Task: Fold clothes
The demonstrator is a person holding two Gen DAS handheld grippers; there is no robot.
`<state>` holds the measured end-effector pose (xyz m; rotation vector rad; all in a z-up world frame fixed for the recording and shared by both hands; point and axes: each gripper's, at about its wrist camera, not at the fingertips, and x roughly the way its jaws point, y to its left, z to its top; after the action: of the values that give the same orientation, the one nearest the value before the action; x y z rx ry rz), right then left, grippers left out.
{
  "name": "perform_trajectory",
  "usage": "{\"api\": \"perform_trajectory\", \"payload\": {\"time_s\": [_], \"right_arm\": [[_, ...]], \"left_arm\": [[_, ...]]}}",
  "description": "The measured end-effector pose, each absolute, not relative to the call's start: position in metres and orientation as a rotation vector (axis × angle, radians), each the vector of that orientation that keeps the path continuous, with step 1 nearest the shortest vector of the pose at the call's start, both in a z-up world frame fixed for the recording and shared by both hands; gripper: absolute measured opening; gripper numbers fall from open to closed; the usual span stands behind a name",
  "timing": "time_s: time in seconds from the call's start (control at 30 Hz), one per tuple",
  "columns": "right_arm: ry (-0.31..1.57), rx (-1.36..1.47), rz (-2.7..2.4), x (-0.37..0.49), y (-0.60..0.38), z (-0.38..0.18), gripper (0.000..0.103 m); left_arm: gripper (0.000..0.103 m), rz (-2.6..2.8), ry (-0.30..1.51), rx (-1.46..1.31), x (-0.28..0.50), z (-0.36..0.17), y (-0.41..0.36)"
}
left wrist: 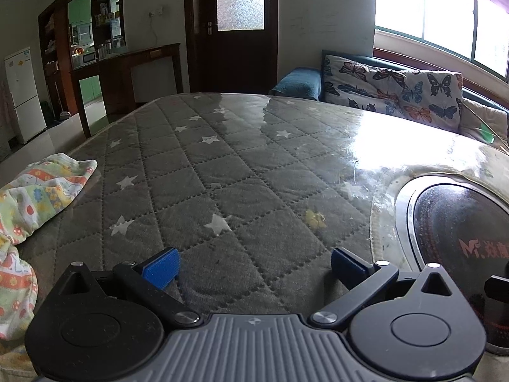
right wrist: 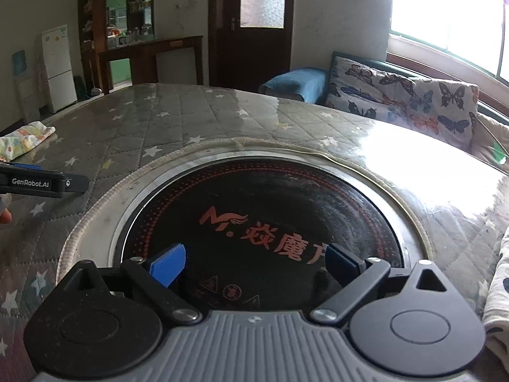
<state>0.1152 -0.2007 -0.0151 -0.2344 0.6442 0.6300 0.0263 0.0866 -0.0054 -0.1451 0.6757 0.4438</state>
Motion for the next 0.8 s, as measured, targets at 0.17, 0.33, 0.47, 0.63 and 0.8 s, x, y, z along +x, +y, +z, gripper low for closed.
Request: {"api": "perform_trajectory", "payload": {"time_s": [0.17, 0.33, 0.47, 0.63, 0.8], "right_arm": [[0.661, -0.219, 0.619, 0.117, -0.194, -0.016, 0.099], [0.682, -0.22, 0.627, 0.12, -0.189, -0.017, 0.103], [0.695, -0.212, 0.629, 0.123, -0.189, -0.019, 0.103], [0.694, -0.218, 0.629, 0.122, -0.189, -0.019, 0.103], [0.695, -0.22, 0.627, 0.122, -0.189, -0.02, 0.103]], "left_arm": [[0.103, 0.441, 0.677, -0.146, 0.028, -0.005, 0.087], [0.103, 0.441, 0.678, -0.149, 0.026, -0.003, 0.089], [0.103, 0.443, 0.678, -0.147, 0.026, -0.003, 0.089], [0.103, 0.443, 0.678, -0.146, 0.027, -0.003, 0.089], [0.103, 0.442, 0.677, -0.146, 0.027, -0.003, 0.09]]}}
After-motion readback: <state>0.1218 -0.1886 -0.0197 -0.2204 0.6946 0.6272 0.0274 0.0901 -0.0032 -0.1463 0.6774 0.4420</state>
